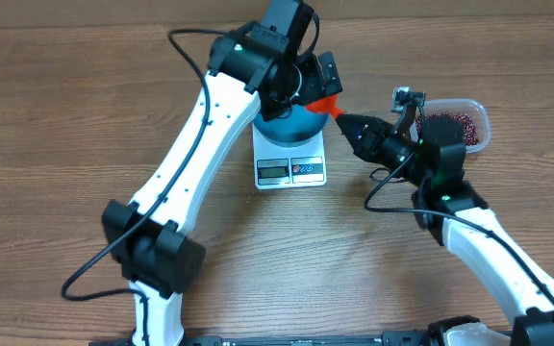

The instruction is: Scoop item into bowl and weigh 150g on scale

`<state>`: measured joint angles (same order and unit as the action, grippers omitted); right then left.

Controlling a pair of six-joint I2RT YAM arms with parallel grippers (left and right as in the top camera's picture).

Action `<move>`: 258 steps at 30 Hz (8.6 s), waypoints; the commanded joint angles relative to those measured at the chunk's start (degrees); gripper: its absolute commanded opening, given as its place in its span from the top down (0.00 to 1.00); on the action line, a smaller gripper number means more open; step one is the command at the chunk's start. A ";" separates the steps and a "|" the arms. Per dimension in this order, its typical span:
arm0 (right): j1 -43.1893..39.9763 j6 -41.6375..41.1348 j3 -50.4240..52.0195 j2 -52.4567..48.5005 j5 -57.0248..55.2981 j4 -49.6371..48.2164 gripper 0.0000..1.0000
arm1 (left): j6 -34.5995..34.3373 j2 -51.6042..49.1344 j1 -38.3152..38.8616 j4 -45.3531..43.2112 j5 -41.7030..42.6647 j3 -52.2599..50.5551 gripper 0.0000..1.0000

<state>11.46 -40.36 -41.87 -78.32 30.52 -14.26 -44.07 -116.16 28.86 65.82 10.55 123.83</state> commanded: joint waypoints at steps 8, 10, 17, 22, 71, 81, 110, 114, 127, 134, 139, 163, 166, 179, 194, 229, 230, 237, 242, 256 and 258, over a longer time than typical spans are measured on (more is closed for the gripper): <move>-1.86 17.73 -17.86 5.64 -8.46 30.18 0.96 | 14.43 9.60 1.07 3.21 -16.41 0.09 0.00; -1.86 19.26 -20.90 6.38 -13.88 36.44 0.96 | 15.63 9.55 1.75 5.44 -19.58 0.07 0.00; -1.86 23.12 -23.89 10.43 -24.81 45.11 0.96 | 15.61 9.29 3.87 12.24 -27.69 0.00 0.13; -1.90 23.10 -23.87 11.17 -36.06 49.79 0.96 | 15.56 7.67 3.74 12.50 -27.32 -0.04 0.33; -26.56 28.70 -23.78 3.52 -17.00 54.62 0.96 | 9.46 1.05 13.97 -4.24 -19.98 -25.07 0.96; -26.56 28.70 -23.78 3.50 -17.03 54.62 0.97 | 9.07 1.05 13.38 -11.67 -20.87 -29.33 0.96; -26.53 28.65 -23.78 3.50 -18.18 54.93 0.96 | -1.18 0.57 12.28 -19.21 -22.53 -35.30 0.96; -26.53 28.70 -23.78 3.52 -17.99 55.34 0.96 | -2.73 -0.68 12.31 -19.10 -21.49 -35.30 0.96; -26.53 28.68 -23.78 3.52 -17.99 56.87 0.96 | -4.83 -0.76 12.31 -21.42 -28.35 -37.20 0.96; -26.53 28.70 -23.78 3.52 -17.99 57.29 0.96 | -5.16 -0.76 12.31 -22.84 -30.71 -39.50 0.96; -26.53 28.70 -23.78 3.52 -18.01 57.22 0.96 | -5.44 -0.76 12.31 -23.69 -31.89 -40.65 0.96; -26.53 28.70 -23.78 3.52 -18.01 56.37 0.96 | -5.29 -2.45 12.31 -28.39 -31.45 -42.32 0.96; -26.53 28.70 -23.78 3.50 -18.01 56.35 0.96 | -5.29 -2.47 12.31 -28.44 -31.45 -42.32 0.96; -26.53 28.70 -23.78 3.50 -18.01 56.37 0.96 | -5.29 -2.67 12.31 -29.05 -29.99 -42.32 0.96; -26.53 28.68 -23.78 3.52 -18.01 56.39 0.97 | -5.27 -3.50 12.31 -29.66 -28.96 -42.32 0.96; -26.56 28.70 -23.78 3.52 -18.01 56.78 0.96 | 1.97 2.89 12.92 -24.37 -28.55 -38.14 0.96; -26.56 28.70 -23.78 3.52 -18.03 56.81 0.96 | 2.14 4.09 12.94 -23.61 -28.57 -38.14 0.96; -26.53 28.70 -23.78 3.52 -18.01 56.76 0.96 | 10.40 12.74 12.79 -18.80 -28.68 -38.14 0.96; -26.53 28.70 -23.78 3.50 -18.03 56.59 0.96 | 20.24 15.63 12.72 -12.31 -27.52 -38.14 0.96; -26.56 28.72 -23.78 3.50 -18.03 56.85 0.96 | 31.65 19.56 7.41 -4.63 -12.52 -38.16 0.96; -26.56 28.72 -23.78 3.50 -18.03 56.83 0.96 | 33.66 21.07 5.99 -4.48 -12.17 -38.16 0.95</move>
<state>-15.18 -11.97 -64.29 -74.76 12.67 42.89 -16.62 -99.26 36.80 61.47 -6.35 85.12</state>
